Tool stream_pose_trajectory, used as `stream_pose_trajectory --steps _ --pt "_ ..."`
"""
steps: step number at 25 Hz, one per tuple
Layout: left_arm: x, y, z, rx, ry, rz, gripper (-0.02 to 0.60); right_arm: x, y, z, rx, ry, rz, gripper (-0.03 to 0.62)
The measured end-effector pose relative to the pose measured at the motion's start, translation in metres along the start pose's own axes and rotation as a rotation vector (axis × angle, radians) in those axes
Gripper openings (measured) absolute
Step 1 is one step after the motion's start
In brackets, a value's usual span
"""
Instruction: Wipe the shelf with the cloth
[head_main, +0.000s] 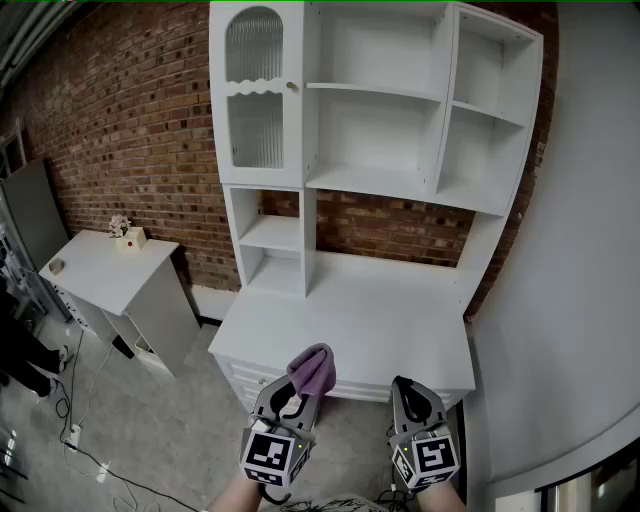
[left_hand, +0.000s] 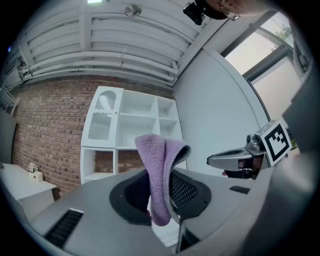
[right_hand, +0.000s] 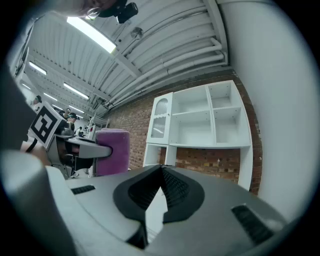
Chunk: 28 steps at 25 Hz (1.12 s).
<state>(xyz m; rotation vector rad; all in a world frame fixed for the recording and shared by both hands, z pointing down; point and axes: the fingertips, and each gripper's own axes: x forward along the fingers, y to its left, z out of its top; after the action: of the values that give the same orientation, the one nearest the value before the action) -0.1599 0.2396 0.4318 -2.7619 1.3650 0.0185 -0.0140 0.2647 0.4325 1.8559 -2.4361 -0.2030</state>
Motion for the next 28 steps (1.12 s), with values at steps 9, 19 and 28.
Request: stream_pose_trajectory --steps 9,19,28 --pt "0.021 0.017 -0.004 -0.001 -0.003 0.007 0.091 0.022 -0.005 -0.007 0.004 0.035 0.001 0.002" --pt "0.031 0.039 -0.018 -0.032 0.01 -0.005 0.091 0.047 -0.007 -0.024 0.038 0.071 -0.024 0.005" --pt "0.057 0.061 -0.04 -0.068 0.053 -0.02 0.091 0.075 -0.012 -0.05 0.031 0.124 -0.018 0.005"
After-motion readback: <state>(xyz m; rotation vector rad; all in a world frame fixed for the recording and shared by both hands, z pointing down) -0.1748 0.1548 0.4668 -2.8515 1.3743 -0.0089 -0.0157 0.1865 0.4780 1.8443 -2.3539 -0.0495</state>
